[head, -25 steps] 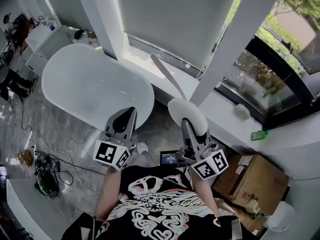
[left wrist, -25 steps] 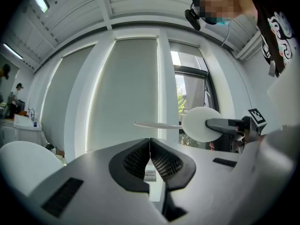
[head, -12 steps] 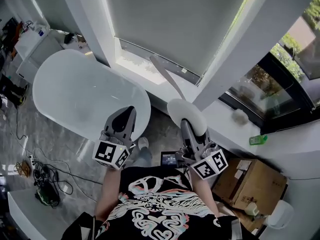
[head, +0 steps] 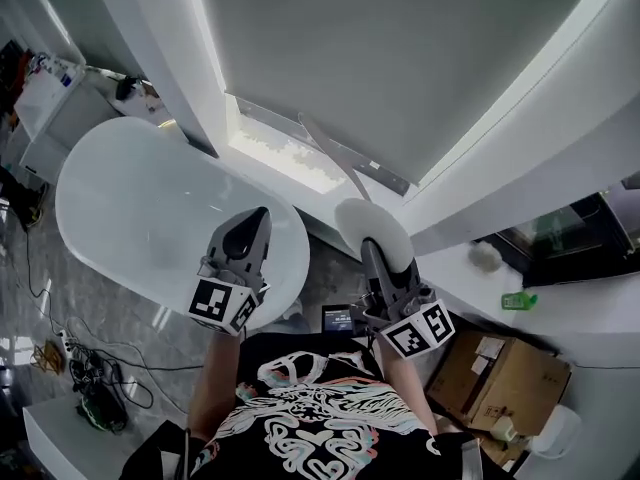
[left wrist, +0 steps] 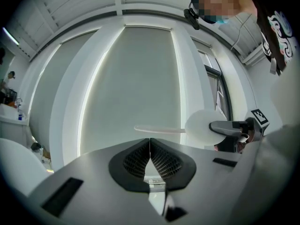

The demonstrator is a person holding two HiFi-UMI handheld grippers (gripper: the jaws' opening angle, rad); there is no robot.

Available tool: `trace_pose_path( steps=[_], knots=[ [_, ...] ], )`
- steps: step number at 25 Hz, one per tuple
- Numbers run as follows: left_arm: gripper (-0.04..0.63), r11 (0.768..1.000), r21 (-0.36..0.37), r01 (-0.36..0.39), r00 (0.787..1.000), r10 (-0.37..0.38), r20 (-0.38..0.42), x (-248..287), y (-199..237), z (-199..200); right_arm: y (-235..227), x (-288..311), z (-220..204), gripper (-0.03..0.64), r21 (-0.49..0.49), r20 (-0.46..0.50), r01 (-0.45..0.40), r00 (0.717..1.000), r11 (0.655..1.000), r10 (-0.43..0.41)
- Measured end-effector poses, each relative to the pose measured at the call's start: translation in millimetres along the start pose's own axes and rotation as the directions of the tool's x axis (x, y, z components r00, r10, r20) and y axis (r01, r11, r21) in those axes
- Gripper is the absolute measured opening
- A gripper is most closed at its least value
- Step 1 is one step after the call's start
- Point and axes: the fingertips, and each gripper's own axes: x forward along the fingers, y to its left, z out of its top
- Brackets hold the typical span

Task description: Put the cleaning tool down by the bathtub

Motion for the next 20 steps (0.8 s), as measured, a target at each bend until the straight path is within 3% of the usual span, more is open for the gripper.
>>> trace_pose_path(
  steps=[10, 20],
  knots=[
    [0.017, 0.999, -0.021, 0.036, 0.999, -0.037, -0.027, 58, 84, -7, -28, 95, -25, 0.152, -0.031, -0.036, 0.047, 0.998, 0.998, -0.048],
    [0.017, 0.999, -0.019, 0.033, 0.998, -0.034, -0.057, 110, 109, -22, -65, 124, -29, 0.152, -0.012, -0.078, 0.066, 0.995, 0.998, -0.067]
  ],
)
